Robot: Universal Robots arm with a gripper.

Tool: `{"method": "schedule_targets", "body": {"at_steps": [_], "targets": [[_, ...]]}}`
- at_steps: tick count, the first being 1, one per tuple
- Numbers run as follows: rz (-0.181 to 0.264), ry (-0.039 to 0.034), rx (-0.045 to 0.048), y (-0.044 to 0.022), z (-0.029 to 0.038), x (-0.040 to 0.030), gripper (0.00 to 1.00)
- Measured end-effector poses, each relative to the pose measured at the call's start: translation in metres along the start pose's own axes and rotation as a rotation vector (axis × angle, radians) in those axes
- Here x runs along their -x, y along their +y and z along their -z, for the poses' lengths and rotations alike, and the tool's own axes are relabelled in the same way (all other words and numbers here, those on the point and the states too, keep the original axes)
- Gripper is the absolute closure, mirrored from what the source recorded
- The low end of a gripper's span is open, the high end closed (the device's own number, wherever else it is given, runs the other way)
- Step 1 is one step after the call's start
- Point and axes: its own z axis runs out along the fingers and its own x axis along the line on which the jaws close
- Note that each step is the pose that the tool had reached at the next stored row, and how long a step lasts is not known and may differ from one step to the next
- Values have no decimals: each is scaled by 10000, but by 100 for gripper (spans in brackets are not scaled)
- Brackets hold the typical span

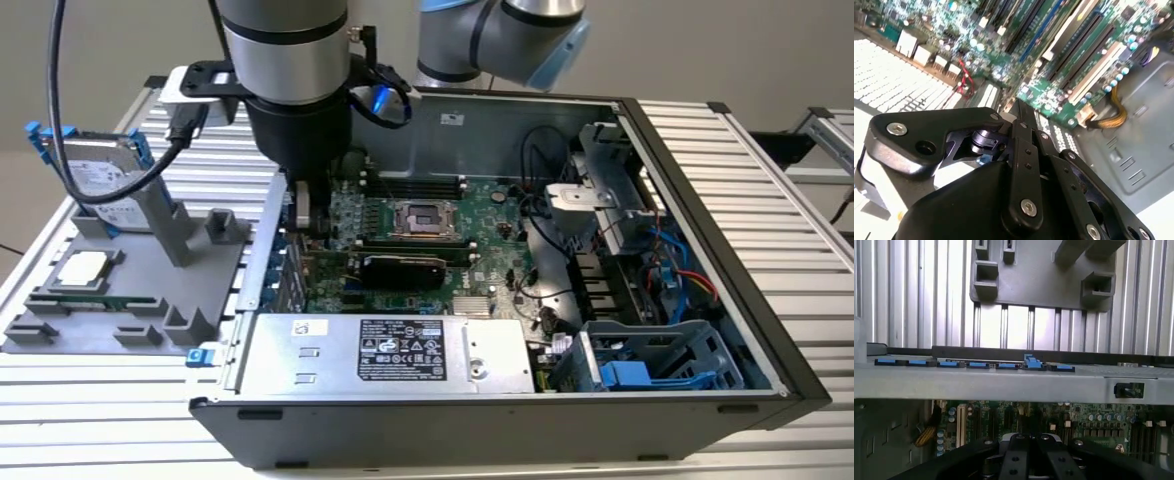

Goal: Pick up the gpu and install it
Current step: 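Insert the gpu into the slot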

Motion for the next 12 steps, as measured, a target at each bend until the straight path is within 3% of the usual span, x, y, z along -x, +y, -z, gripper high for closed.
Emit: {"method": "schedule_targets", "body": {"at_steps": [6,12], "targets": [[1,-1,-1,92,-3,2,100],[0,0,1,138,-5,4,100]]}}
